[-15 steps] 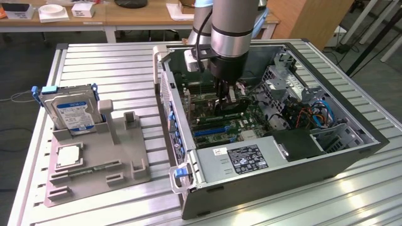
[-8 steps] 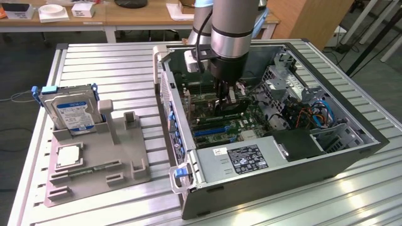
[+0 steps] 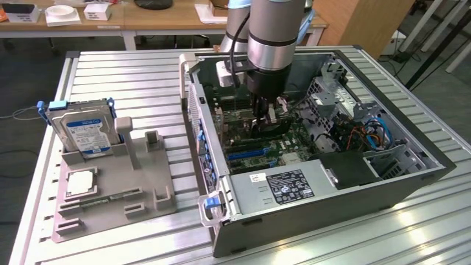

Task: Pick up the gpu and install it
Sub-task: 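Insert the gpu into the slot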

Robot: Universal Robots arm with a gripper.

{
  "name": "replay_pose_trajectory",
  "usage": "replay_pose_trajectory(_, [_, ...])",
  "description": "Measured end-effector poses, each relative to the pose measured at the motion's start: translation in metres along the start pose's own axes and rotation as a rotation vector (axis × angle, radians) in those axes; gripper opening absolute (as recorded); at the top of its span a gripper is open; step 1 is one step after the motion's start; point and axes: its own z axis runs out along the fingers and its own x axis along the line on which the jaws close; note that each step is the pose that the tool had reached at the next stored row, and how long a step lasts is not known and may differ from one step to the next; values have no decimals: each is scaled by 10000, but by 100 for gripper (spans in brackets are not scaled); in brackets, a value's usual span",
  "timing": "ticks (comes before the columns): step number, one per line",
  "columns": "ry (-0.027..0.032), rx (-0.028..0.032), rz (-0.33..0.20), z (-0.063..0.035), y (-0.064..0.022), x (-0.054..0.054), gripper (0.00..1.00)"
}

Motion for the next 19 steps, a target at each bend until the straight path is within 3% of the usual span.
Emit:
replay_pose_trajectory(2, [7,-64,0,2,0,14,29])
replay_pose_trajectory(5, [10,-107,-2,12,-2,42,29])
replay_pose_trajectory(19, [13,-143,-3,139,8,85,29])
